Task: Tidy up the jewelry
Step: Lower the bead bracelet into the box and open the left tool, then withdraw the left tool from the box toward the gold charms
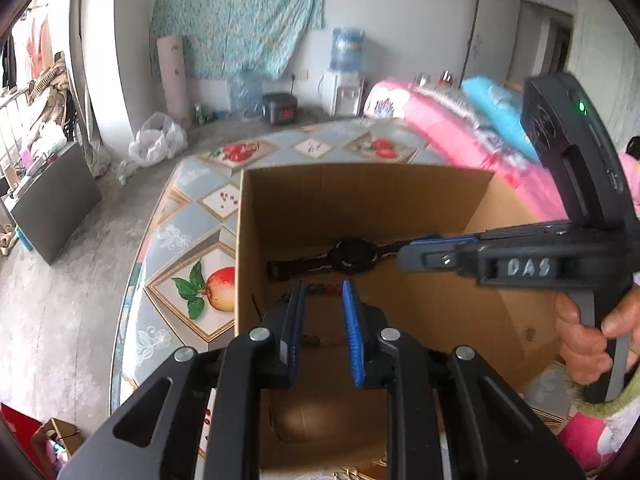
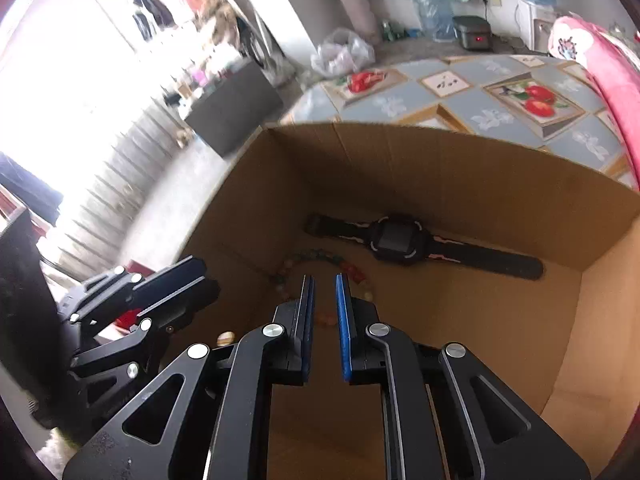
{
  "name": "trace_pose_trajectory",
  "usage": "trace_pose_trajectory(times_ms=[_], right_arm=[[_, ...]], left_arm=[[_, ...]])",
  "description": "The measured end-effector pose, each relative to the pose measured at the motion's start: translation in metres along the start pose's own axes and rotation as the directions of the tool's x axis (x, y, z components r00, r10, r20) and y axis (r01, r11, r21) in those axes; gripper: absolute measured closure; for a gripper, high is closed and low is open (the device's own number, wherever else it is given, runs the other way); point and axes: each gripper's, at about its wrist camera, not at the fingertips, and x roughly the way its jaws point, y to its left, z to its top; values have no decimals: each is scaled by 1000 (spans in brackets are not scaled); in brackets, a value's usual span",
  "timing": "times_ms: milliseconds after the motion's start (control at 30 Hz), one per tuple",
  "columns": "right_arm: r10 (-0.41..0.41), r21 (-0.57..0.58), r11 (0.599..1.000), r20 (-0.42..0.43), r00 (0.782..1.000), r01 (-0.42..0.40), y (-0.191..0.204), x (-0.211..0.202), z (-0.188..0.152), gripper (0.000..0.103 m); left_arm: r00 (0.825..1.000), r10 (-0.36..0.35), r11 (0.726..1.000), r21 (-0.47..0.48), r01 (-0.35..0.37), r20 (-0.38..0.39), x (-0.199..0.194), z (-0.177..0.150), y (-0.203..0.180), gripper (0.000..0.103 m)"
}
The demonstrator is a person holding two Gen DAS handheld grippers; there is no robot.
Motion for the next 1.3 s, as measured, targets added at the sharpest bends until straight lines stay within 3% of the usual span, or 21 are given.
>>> trace_pose_trajectory(times_ms=[200, 267, 400, 567, 767, 1100, 1300], right_arm=[[60, 7, 998, 169, 984, -62, 1, -64, -37, 89], [86, -21, 996, 222, 971, -83, 7, -84, -56, 86], [129, -99, 990, 288, 949, -105, 19, -106, -101, 82], [132, -129, 986, 242, 961, -103, 24, -96, -146, 82], [109, -117, 988, 86, 990, -99, 27, -53, -183, 82], [183, -78, 981, 36, 982, -180, 27, -37, -186, 82], [213, -77, 975, 24, 977, -211, 24, -33, -192, 82]], left_arm=[[994, -32, 999, -8, 33, 107, -50, -25, -1, 73], [988, -46, 999, -8, 47, 146, -69, -42, 0, 66], [985, -58, 998, -25, 63, 164, -84, -74, 2, 62], [991, -85, 995, -46, 90, 100, -75, -118, -2, 62], [997, -65, 997, 31, 67, -39, -32, -149, -26, 62], [993, -21, 975, 219, 48, -120, -1, -159, -33, 65], [985, -80, 960, 253, 118, -155, 9, -155, -26, 70]])
